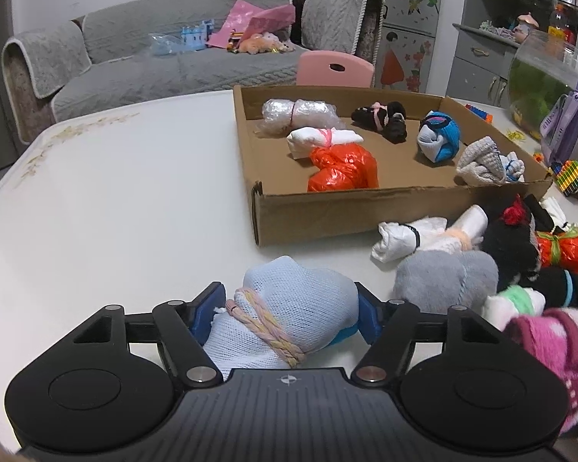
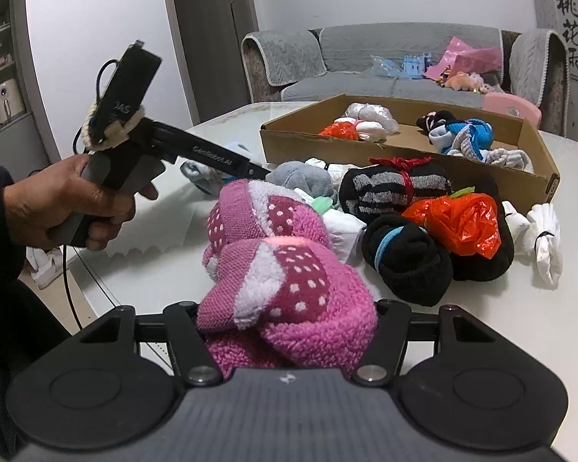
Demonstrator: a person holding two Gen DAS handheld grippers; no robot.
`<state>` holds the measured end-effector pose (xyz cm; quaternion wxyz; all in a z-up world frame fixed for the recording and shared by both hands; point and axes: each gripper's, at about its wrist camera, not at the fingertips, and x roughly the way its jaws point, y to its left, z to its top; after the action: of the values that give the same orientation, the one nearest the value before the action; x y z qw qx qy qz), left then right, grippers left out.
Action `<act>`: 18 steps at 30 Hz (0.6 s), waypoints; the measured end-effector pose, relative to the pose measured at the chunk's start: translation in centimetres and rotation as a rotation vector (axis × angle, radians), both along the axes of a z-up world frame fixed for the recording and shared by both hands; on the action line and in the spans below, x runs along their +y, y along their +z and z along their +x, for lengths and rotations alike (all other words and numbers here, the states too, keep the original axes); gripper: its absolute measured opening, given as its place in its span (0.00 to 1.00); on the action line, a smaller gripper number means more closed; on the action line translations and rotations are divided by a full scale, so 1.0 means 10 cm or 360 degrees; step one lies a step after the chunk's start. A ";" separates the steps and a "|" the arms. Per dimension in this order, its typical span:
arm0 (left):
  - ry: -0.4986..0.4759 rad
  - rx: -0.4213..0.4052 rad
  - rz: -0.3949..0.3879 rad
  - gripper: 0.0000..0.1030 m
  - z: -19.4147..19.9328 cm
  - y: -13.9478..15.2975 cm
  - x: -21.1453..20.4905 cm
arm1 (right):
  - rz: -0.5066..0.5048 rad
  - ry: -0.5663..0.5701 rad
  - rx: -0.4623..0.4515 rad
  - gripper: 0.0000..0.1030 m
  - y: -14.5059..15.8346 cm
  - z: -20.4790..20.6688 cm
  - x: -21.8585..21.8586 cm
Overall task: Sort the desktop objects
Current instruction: 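Grasp the light blue towel roll with the left gripper while the right grasps the pink fuzzy sock, then carry both bundles into the cardboard box and open both grippers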
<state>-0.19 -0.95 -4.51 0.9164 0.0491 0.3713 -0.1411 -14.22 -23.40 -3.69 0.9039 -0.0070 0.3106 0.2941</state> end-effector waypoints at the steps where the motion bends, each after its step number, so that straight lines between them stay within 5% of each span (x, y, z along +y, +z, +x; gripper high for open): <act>1: 0.0004 0.0003 -0.0008 0.72 -0.02 0.00 0.01 | 0.0003 -0.0006 0.0000 0.55 0.00 0.00 0.00; 18: -0.0019 -0.0146 -0.0017 0.72 -0.29 0.72 -0.12 | 0.0355 -0.0099 -0.0037 0.55 0.43 0.02 -0.44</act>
<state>-3.12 -2.18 2.69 0.9319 0.0527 0.3277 -0.1462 -14.02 -27.81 0.60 0.9112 0.0999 0.2656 0.2986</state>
